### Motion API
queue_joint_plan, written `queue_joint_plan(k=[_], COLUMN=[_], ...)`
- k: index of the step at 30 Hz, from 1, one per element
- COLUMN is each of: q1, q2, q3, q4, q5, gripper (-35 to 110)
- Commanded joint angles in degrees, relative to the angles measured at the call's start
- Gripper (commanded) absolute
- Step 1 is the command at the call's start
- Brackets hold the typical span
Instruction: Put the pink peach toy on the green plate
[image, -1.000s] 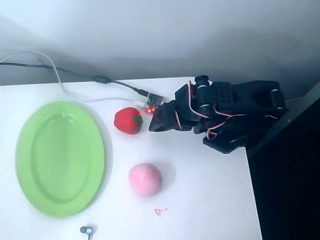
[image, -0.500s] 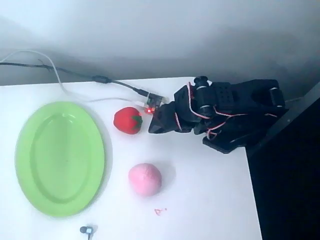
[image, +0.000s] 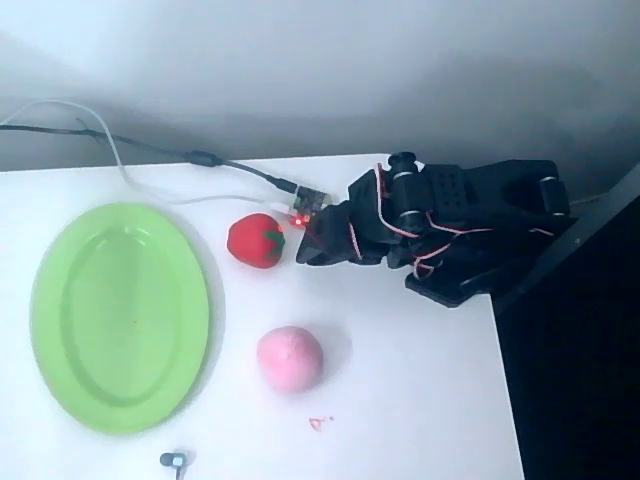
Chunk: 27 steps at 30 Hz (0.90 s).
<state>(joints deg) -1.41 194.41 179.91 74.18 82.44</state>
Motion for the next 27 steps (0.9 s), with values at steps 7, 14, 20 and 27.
queue_joint_plan(k=[7, 14, 20, 27], q1=[-0.5, -1.4, -4.4, -10.5], q2=[0.6, -8.4, -14.9, -30.3], q3=[-10.2, -20.5, -26.9, -39.6], q4=[11.0, 10.8, 10.6, 7.7], q5=[2.5, 4.1, 6.7, 11.1], gripper=[5, 7, 16, 18])
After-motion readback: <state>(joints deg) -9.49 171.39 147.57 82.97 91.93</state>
